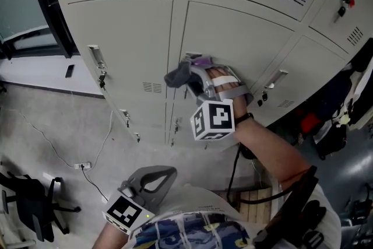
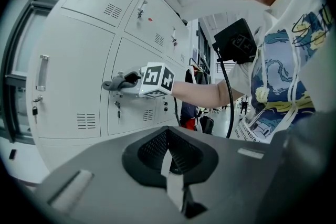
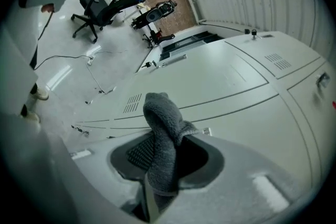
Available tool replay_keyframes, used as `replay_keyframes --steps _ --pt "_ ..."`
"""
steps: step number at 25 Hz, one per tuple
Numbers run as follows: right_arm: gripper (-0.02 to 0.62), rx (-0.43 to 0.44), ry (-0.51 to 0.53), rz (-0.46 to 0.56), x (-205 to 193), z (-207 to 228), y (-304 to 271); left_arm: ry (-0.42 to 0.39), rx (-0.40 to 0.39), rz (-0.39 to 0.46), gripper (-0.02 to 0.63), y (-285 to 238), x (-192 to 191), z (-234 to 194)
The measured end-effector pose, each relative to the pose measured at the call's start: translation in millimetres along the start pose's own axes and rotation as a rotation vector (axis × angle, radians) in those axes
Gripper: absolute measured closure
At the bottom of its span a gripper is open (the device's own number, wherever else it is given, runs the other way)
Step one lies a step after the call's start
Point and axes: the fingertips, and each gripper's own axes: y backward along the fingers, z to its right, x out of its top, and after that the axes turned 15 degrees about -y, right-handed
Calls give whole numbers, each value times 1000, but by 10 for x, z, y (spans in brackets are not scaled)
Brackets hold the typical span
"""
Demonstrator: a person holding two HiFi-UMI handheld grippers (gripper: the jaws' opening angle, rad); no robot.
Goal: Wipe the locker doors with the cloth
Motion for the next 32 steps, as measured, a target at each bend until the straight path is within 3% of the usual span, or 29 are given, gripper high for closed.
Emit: replay_keyframes --steps 7,11,16,22,28,32 --pt "483 145 -115 6 -123 -298 -101 10 7 -11 604 23 -36 17" --pt "483 96 -161 69 -128 -210 95 10 8 -12 604 22 -26 27" --pt "483 92 -196 7 -507 -335 200 2 -3 -18 604 6 -23 27" --pt "483 144 -89 -82 -819 -722 22 -14 -23 -24 604 -45 7 60" --pt "483 147 8 -44 -673 -959 -229 -10 -11 -34 604 -20 -6 41" --pt "483 128 19 -27 -626 -1082 -369 4 4 -44 604 1 -43 11"
